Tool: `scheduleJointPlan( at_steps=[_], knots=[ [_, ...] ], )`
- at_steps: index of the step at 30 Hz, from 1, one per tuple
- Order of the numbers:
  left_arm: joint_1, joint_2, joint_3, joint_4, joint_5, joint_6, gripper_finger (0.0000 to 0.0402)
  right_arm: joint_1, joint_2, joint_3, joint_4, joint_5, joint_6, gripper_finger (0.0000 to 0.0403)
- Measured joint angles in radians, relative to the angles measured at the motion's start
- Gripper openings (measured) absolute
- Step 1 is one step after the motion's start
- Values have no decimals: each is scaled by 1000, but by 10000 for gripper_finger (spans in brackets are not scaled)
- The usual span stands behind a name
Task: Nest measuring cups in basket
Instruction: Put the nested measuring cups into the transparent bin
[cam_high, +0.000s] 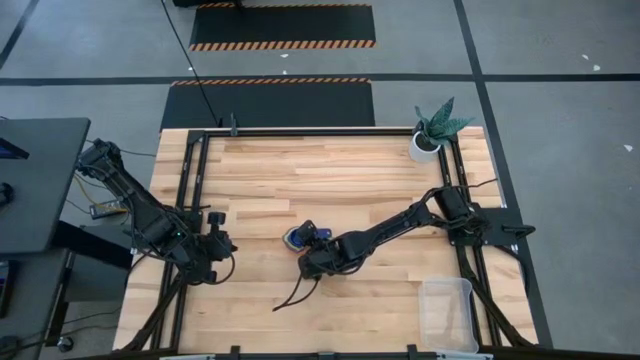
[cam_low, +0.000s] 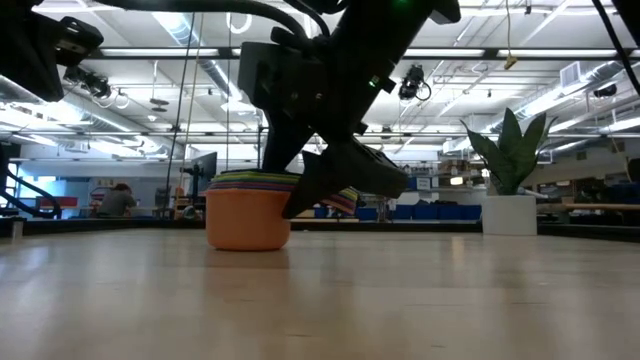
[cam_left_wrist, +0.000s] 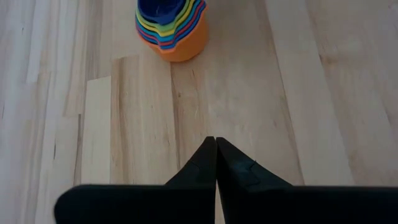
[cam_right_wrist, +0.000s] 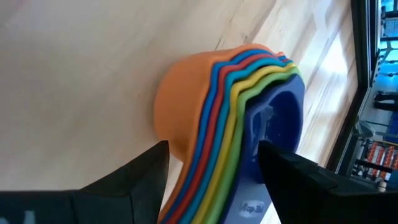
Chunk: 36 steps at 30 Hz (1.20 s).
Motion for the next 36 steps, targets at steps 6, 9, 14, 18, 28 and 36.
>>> scheduleJointPlan(
  at_steps=[6,9,14,18,28,36],
  knots=[
    [0,0,0,0,0,0,7,0,0,0,4,-1,0,252],
    [0,0,0,0,0,0,7,0,0,0,19,-13,1,252],
    [0,0,0,0,0,0,7,1,0,0,32,-93,1,252],
    [0,0,0,0,0,0,7,1,0,0,33,-153,1,252],
    [0,0,0,0,0,0,7,0,0,1,35,-178,4,252],
    [0,0,0,0,0,0,7,-7,-1,-7,44,-182,3,252]
  ],
)
